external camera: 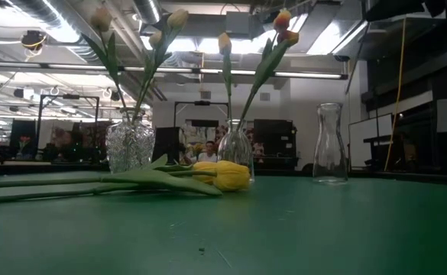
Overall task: Sort flowers into vase by color
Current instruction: Put the left yellow flower into the right transparent vase
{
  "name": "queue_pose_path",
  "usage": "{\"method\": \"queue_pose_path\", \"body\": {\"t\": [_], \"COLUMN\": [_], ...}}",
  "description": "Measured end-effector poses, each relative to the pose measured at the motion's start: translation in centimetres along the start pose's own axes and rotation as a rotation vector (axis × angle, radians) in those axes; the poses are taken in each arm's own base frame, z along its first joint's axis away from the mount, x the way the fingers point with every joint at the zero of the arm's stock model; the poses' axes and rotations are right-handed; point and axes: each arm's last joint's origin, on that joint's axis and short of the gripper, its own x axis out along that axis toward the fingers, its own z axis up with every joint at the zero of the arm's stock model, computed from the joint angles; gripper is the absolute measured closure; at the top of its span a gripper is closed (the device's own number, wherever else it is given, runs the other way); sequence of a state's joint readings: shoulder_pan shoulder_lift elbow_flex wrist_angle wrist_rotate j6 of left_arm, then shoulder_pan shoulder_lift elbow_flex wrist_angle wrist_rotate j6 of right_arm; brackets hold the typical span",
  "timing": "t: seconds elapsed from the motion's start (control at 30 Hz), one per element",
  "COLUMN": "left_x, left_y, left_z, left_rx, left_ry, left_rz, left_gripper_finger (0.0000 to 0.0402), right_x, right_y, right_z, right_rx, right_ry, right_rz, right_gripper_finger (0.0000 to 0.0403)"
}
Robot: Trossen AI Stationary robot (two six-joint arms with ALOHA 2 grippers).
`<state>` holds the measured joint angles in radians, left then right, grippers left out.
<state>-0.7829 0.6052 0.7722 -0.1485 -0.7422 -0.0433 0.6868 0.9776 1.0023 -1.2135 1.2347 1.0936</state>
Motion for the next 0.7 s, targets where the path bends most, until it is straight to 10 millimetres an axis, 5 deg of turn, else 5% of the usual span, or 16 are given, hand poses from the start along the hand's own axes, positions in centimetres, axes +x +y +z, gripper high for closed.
{"method": "queue_pose_path", "body": {"t": [0.2, 0.5, 0.7], "left_x": [-1.2, -1.5, -1.6], "left_y": [1.2, 1.5, 1.3], "left_z": [-1.3, -0.6, -0.5], "left_rx": [-0.056, -0.018, -0.032], "left_ry": [-0.061, -0.104, -0.109], "left_rz": [0.003, 0.005, -0.084], "left_gripper_finger": [0.0263, 0.0263, 0.0263], "right_x": [-0.7, -2.8, -2.9], "right_y": [-2.3, -10.2, -12.2], "right_z": [0.8, 3.3, 1.8], "right_rx": [0.015, 0.172, 0.193], "right_ry": [0.003, -0.105, -0.21], "right_rz": [0.047, 0.318, 0.5], "right_gripper_finger": [0.0403, 0.0403, 0.0403]}}
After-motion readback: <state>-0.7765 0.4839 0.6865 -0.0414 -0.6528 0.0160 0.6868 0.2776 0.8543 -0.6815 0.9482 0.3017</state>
